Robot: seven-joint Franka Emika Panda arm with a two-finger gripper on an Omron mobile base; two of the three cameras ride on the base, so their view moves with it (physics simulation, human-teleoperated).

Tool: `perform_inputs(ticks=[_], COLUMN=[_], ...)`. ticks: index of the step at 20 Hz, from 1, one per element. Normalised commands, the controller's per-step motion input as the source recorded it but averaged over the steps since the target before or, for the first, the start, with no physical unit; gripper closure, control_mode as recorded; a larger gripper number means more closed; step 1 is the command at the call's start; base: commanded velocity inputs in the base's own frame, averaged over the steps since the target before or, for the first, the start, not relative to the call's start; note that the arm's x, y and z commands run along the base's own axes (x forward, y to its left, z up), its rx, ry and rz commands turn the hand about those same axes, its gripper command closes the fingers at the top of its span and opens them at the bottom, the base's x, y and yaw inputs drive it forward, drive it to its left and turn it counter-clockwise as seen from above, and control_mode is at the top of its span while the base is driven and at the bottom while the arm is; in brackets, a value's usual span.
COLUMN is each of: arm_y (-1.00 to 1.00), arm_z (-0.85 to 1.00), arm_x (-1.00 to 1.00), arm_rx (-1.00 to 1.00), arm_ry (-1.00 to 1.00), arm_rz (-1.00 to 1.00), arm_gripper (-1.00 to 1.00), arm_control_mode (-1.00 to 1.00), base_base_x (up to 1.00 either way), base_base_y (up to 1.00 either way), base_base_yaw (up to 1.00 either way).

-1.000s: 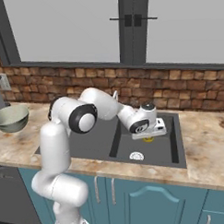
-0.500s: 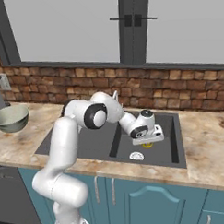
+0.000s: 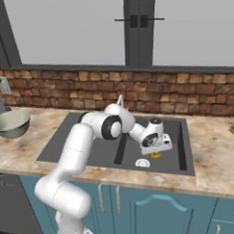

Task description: Pick the mug and place it in the sink. Pick the bowl and place it in the open cabinet and then close the cabinet.

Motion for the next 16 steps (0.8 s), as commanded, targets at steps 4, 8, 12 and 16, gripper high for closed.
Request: perform_inputs(ticks=[4,8,12,16], arm_y=[0.0,0.0,0.0,0.03], arm_z=[-0.41,-0.31,-0.33,-0.16], arm_x=[0.08,0.0,0.0,0.0], arm_rx=[0.03,0.1,0.1,0.04], arm_ry=[0.01,0.0,0.0,0.0], arm_rz=[0.03,0.05,0.05,0.01], arm_gripper=[1.0,1.0,-1.0,-1.0], arm_control_mode=[-1.0,-1.0,-1.0,-1.0], base_base_x=[0.0,0.0,0.0,0.0], base_base_y=[0.0,0.0,0.0,0.0], base_base_yaw=[0.0,0.0,0.0,0.0])
